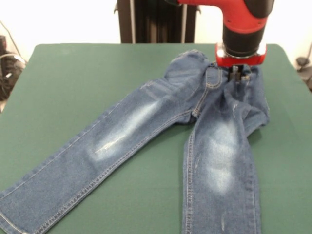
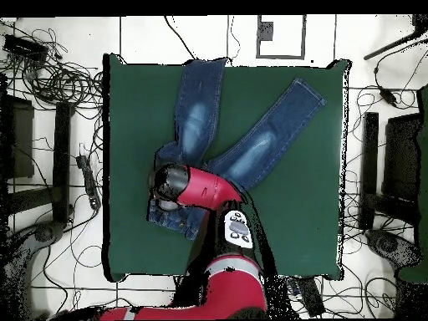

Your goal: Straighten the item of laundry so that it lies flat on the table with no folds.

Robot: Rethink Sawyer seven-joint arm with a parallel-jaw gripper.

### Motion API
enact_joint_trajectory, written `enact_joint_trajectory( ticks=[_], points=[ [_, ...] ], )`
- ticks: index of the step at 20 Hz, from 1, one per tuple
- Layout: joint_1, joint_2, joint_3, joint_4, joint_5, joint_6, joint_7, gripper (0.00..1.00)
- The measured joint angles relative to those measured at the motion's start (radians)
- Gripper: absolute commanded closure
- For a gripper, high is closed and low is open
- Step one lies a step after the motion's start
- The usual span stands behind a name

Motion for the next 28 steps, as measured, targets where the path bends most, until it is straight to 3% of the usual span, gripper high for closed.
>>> enact_joint_trajectory(
  ticks=[21,22,28],
  points=[
    [-0.002,-0.007,0.0,0.003,0.0,0.0,0.0,1.0],
    [-0.002,-0.008,0.0,0.004,0.0,0.0,0.0,0.0],
    [-0.002,-0.008,0.0,0.007,0.0,0.0,0.0,0.0]
  ],
)
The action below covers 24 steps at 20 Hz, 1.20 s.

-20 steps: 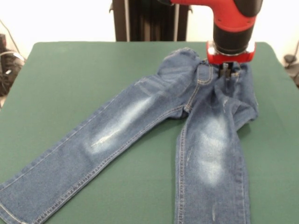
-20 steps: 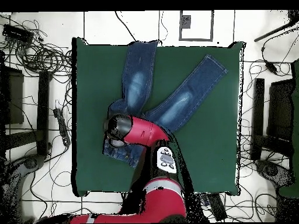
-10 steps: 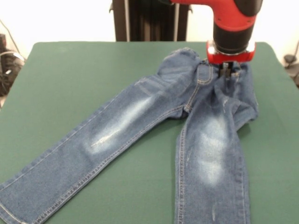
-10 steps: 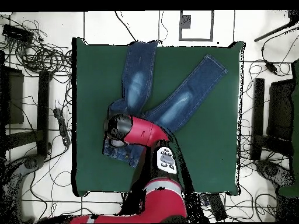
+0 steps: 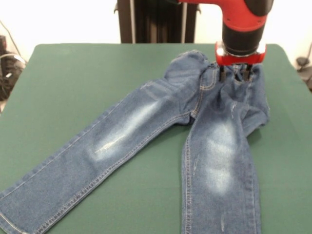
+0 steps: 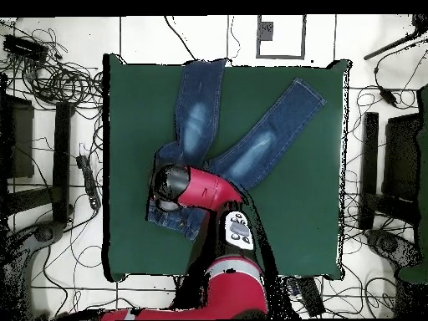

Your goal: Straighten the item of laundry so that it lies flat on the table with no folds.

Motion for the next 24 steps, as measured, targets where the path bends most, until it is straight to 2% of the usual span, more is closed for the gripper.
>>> enact_joint_trajectory(
  ticks=[14,24],
  points=[
    [0.004,-0.008,0.0,0.008,0.008,0.002,0.0,0.0],
    [0.041,-0.062,0.0,0.01,0.017,0.059,0.0,0.0]
  ],
)
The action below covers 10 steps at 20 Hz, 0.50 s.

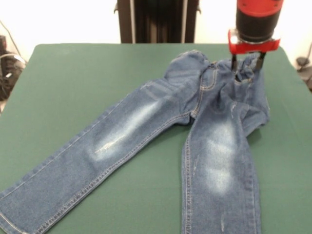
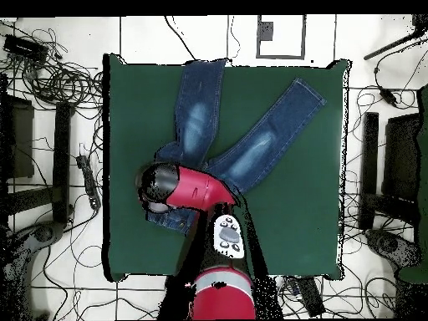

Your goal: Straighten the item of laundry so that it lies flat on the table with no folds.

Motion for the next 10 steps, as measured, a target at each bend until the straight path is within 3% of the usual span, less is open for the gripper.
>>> enact_joint_trajectory(
  ticks=[10],
  points=[
    [0.029,0.005,0.0,0.0,0.028,0.01,0.0,0.0]
  ],
)
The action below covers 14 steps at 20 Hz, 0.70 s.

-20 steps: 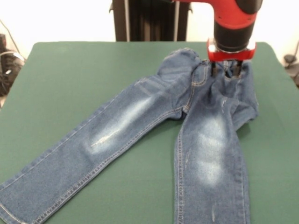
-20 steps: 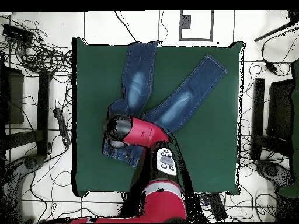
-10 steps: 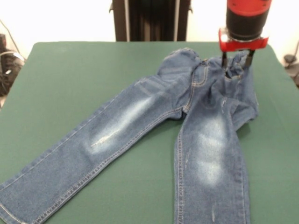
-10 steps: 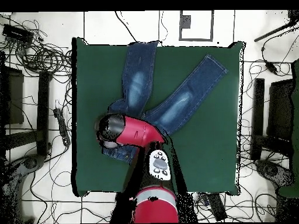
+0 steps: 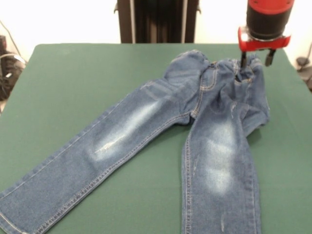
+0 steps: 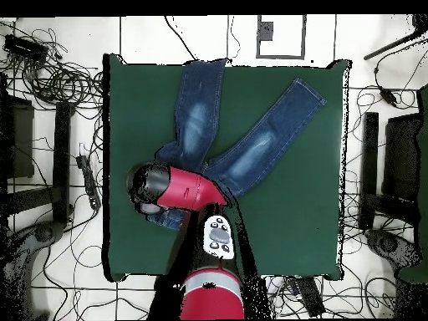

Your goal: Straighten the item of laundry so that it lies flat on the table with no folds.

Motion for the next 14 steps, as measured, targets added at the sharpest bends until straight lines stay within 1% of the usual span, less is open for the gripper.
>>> enact_joint_trajectory(
  ticks=[14],
  points=[
    [0.0,0.074,0.0,-0.002,0.001,0.0,0.0,0.0]
  ],
)
